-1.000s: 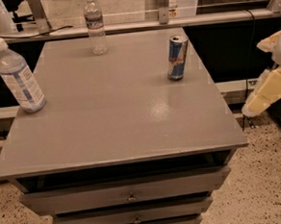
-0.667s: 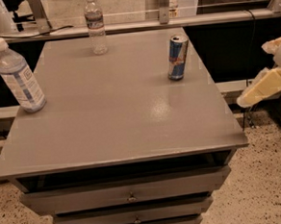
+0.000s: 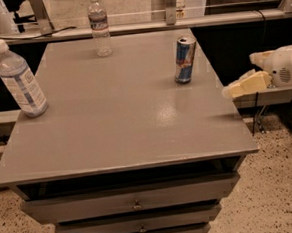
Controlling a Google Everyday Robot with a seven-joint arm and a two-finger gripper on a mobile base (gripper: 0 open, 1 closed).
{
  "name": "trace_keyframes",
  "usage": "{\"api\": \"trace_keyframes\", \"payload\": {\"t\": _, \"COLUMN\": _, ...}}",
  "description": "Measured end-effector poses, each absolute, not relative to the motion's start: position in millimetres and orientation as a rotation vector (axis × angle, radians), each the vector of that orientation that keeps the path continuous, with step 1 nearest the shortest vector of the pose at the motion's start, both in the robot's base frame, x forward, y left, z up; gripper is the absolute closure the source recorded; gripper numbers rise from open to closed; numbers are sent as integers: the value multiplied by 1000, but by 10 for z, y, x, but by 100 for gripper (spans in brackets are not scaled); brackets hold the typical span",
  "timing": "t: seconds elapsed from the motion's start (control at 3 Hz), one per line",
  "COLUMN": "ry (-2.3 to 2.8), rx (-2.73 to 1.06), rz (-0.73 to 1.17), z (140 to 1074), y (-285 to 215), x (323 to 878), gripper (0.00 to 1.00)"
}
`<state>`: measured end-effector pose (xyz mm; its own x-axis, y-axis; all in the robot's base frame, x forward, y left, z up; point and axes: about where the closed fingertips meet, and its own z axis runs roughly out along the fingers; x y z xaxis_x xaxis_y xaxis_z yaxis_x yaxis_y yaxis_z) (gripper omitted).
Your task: Knock redbull can over
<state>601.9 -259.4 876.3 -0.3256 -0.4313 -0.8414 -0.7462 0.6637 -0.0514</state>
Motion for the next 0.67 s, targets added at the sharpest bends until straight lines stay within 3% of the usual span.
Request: {"api": "trace_keyframes", "payload": {"t": 0.67, "ry": 1793, "rx": -870, "rz": 737, "z": 8576, "y": -2002, "x": 6487, "gripper": 0}}
